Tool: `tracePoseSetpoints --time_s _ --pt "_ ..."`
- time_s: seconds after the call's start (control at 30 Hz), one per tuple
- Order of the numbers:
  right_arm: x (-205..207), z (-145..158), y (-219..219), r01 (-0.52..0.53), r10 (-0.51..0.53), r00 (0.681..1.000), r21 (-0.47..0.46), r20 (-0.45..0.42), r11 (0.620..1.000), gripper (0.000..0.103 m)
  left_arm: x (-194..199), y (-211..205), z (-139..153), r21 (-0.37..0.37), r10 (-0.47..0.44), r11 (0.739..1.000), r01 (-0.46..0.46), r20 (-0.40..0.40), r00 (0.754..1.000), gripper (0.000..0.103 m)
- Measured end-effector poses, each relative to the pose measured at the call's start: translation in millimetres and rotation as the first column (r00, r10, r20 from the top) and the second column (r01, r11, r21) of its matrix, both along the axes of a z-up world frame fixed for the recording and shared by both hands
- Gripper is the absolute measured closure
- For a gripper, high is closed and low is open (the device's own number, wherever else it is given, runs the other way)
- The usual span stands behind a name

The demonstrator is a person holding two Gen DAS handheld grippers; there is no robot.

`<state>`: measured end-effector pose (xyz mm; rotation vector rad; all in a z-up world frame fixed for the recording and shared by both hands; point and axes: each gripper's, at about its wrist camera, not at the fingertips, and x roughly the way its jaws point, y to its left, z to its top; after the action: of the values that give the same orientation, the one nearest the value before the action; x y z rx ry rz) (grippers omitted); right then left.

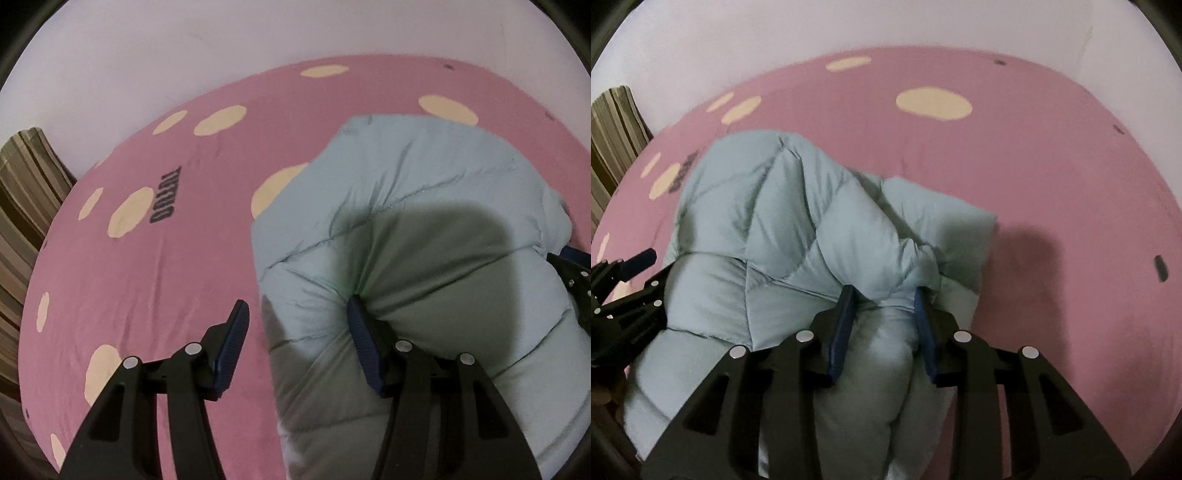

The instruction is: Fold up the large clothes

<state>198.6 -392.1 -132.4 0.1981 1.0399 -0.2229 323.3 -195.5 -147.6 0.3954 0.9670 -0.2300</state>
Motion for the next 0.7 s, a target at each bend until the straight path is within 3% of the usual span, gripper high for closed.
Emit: tracePoseSetpoints --time_s 0.2,0.33,0.7 --pt "3 -15 0 -0.003 0.003 1.000 0.008 -0.006 1.000 0.071 4 -4 -20 0.026 0.022 0.999 -0.022 0.001 1.000 0.052" --pt "3 -13 2 -0.003 0.003 1.000 -0.006 -0.002 1.000 0.071 1 -9 -18 0.074 0.004 0.997 -0.007 0.038 0.999 0.054" --pt "-8 -5 4 0.015 -0.015 1.000 -0.026 0.018 1.000 0.065 -6 -1 -3 0.058 -0.001 0.998 -0.003 0.065 0.998 0.054"
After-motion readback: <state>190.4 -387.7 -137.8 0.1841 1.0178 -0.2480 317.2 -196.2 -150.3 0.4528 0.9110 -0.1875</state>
